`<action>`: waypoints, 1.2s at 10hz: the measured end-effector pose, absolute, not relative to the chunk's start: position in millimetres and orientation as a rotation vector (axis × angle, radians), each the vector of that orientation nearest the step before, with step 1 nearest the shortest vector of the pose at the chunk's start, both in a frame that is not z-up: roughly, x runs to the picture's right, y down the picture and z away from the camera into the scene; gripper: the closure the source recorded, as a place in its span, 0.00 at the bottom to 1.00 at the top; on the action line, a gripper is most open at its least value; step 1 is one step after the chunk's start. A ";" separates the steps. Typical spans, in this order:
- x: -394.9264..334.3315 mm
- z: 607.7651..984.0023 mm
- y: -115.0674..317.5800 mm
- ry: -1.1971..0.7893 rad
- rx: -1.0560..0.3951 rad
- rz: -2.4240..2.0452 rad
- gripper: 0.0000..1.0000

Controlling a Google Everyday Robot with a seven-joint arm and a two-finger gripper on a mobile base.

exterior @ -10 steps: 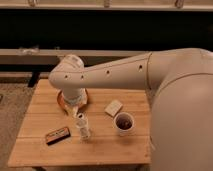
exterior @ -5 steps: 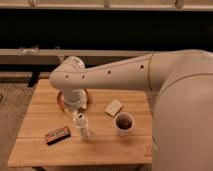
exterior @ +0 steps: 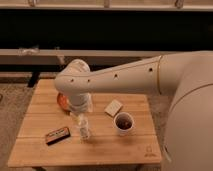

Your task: Knock the bottle over

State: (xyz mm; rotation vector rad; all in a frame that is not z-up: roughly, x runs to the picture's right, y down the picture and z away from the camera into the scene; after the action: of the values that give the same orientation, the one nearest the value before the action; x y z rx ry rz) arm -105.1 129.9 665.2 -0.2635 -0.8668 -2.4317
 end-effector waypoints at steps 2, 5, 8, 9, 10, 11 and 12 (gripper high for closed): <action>-108.1 667.8 128.6 -0.802 -0.263 -2.450 0.38; -114.3 687.1 123.3 -0.743 -0.240 -2.466 0.38; -105.9 718.4 104.3 -0.701 -0.286 -2.503 0.38; -97.2 727.7 92.8 -0.686 -0.318 -2.515 0.38; -90.9 733.1 84.0 -0.675 -0.342 -2.524 0.38; -82.4 736.5 72.9 -0.659 -0.370 -2.534 0.38; -70.1 736.3 60.8 -0.637 -0.401 -2.538 0.38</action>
State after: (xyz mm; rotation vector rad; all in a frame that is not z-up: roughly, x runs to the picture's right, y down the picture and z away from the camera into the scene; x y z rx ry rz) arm -70.1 60.8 736.3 -0.4012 -0.6369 -2.5382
